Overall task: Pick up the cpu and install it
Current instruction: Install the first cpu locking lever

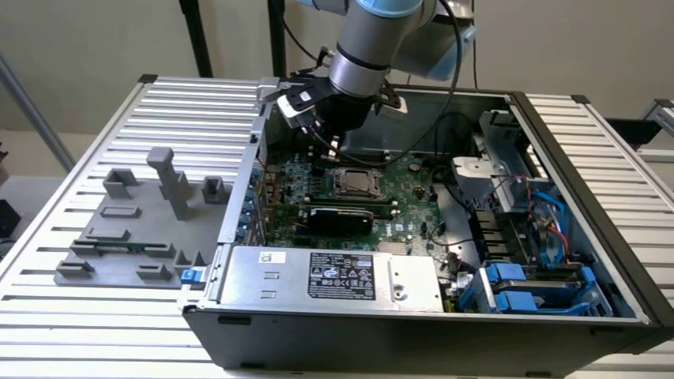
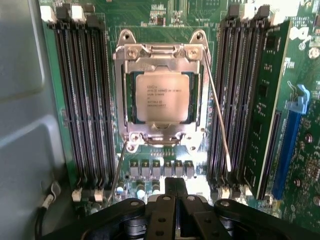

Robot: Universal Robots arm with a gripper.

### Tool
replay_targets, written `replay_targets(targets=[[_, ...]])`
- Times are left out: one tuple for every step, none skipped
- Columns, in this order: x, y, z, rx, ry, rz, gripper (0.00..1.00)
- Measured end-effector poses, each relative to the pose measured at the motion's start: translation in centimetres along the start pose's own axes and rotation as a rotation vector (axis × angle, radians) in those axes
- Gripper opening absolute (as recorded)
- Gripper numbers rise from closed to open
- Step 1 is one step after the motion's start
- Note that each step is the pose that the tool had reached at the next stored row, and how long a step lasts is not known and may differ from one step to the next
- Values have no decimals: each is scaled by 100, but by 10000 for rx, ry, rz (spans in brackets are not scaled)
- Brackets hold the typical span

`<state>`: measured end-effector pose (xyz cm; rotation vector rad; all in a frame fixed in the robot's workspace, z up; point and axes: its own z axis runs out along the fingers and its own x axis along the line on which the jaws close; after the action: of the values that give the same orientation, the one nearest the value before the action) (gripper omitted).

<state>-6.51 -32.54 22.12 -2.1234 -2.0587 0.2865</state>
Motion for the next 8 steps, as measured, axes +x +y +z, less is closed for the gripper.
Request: replay_targets(targets=[[-1, -32, -19, 0, 15, 0, 11], [-3, -64, -52, 0, 31, 3, 11], [-4, -91, -86, -1, 48, 8, 11], [-5, -114, -119, 1, 67, 21, 11], [-6, -134, -149, 1, 95, 47, 11], [-7, -149, -175, 3, 121, 83, 11], [-7, -162, -198, 4, 154, 131, 11], [-8, -172, -216, 5, 186, 191, 11]])
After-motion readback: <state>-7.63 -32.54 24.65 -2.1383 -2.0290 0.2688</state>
